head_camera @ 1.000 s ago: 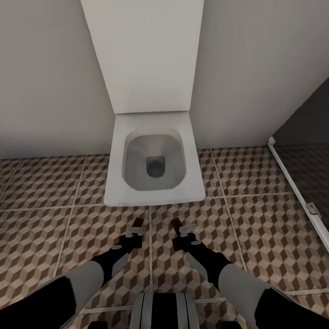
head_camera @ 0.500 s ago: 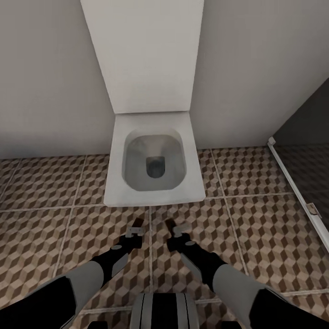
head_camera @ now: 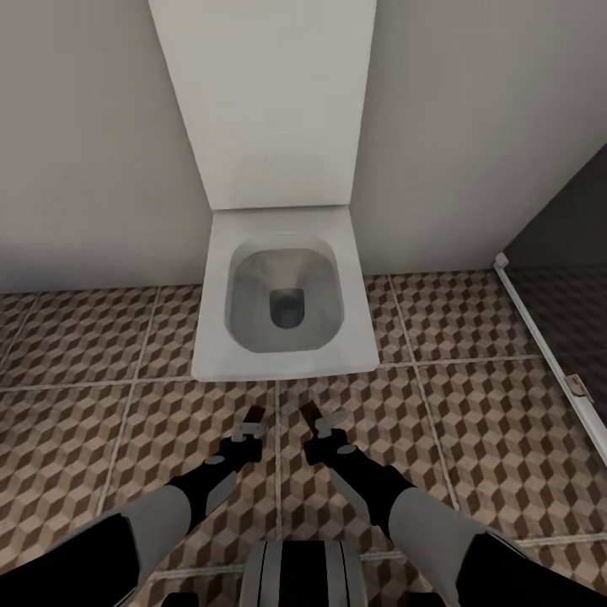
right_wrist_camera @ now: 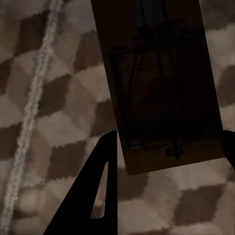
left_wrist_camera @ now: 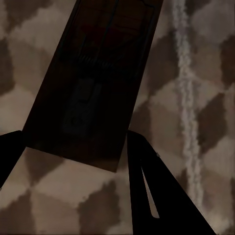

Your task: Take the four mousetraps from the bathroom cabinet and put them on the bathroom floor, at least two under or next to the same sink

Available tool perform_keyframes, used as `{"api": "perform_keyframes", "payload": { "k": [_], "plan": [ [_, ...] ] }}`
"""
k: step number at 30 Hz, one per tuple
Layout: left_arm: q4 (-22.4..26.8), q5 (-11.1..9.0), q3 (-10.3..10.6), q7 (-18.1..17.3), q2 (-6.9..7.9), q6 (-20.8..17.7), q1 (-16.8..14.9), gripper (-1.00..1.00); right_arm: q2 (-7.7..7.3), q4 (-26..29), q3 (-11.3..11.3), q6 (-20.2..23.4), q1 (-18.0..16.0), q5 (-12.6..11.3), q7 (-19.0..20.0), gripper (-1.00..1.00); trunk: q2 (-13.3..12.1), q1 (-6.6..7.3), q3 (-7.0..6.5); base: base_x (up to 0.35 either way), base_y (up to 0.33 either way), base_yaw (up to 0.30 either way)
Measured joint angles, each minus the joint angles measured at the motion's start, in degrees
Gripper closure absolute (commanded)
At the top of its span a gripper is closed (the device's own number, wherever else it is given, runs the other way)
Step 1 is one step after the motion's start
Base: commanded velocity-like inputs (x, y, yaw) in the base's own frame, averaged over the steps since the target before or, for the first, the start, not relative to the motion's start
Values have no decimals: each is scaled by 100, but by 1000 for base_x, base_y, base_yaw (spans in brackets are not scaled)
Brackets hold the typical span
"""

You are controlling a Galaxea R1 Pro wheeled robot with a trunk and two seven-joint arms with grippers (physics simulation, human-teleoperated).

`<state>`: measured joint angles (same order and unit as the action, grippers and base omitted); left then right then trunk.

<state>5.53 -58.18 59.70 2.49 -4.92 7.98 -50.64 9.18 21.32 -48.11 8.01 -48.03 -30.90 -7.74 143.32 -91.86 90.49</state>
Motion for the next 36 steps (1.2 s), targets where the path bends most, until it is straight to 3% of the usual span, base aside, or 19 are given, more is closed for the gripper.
{"api": "perform_keyframes", "payload": {
  "k": [11,36],
  "plan": [
    [-3,-8,422,0,8,8,65,100,0,-130,6,8,0,4,-9,100,0,0,0,0,0,0],
    [-3,-8,449,0,9,9,73,100,-13,-455,18,5,-1,3,-13,100,0,0,0,0,0,0]
  ]
}}
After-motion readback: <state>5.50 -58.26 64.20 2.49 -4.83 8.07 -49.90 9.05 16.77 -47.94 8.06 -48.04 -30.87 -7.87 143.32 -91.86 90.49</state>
